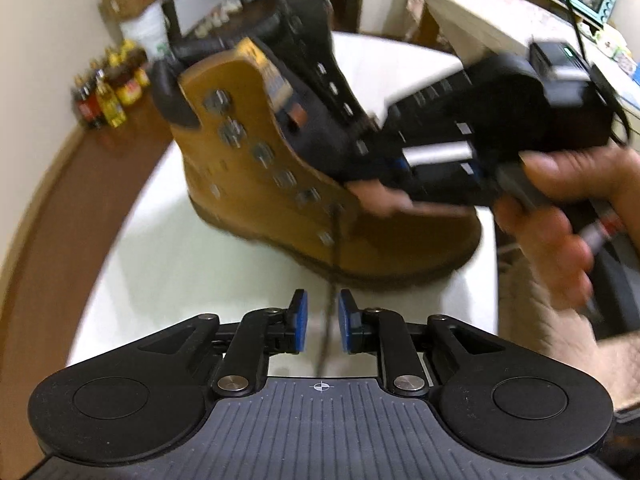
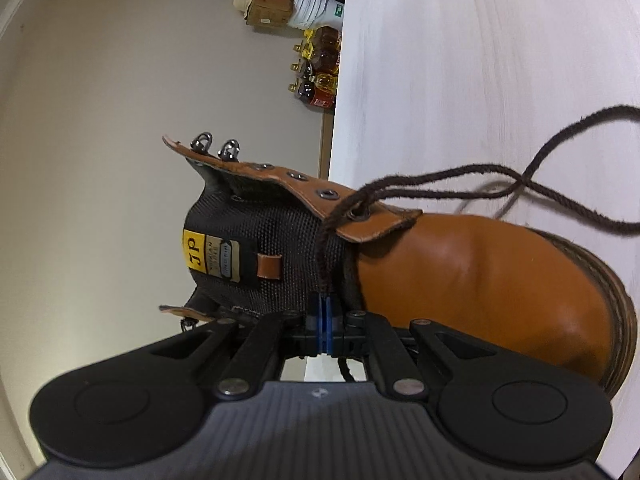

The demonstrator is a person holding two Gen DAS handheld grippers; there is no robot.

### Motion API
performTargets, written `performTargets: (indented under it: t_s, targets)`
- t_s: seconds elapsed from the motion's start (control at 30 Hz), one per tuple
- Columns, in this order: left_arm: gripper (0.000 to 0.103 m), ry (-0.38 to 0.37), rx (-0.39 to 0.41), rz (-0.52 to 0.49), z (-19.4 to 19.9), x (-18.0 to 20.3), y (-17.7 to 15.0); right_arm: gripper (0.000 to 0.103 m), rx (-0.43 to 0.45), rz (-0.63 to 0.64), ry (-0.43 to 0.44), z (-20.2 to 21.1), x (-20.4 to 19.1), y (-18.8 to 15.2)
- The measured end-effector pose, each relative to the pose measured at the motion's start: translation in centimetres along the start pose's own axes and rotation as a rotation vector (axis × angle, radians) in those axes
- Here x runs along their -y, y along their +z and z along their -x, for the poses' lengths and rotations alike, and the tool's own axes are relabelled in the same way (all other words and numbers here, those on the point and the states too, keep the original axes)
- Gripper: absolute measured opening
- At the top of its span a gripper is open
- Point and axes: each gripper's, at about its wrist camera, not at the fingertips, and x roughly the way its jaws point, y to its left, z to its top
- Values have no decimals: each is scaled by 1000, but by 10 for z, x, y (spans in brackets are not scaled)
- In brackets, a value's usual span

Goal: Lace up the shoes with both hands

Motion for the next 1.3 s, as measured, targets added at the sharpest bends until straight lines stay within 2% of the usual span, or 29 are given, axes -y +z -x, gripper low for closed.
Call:
performTargets:
  t_s: [0.17,0.43,0.5,0.63,0.73,0.83,0.9,1.07,1.1,1.17,1.2,1.3]
  targets:
    - [18,12,48,-72,-9,-5,17,3,-12,20,12,3,-3,1]
    - [18,-14,23,-109,-25,-5,24,3,-29,20,11,7,-2,2]
    - [4,-8,16,-109,-30,-4,26,3,-34,23,11,9,-1,3]
    - [4,0,18,-140,-28,-3,28,3,-49,25,15,14,0,4]
    - [2,12,13,-137,-14,-5,21,10,-59,34,13,19,0,4]
    - [2,72,-56,-105,5,-17,-4,19,-47,87,-4,38,-4,3]
    - [2,118,-125,-72,18,-30,-27,19,-27,147,-42,60,-9,0]
    - [2,333,-374,31,63,-78,-107,19,-12,168,-101,95,-11,-11]
    - [2,357,-407,45,70,-85,-119,19,-21,167,-121,105,-9,-21]
    - [2,395,-443,45,77,-93,-136,19,-28,172,-134,107,-16,-27]
    - [2,414,-460,35,77,-96,-142,19,-53,194,-151,109,-19,-43]
    - [2,468,-495,-6,74,-111,-164,19,-79,229,-164,79,-38,-70]
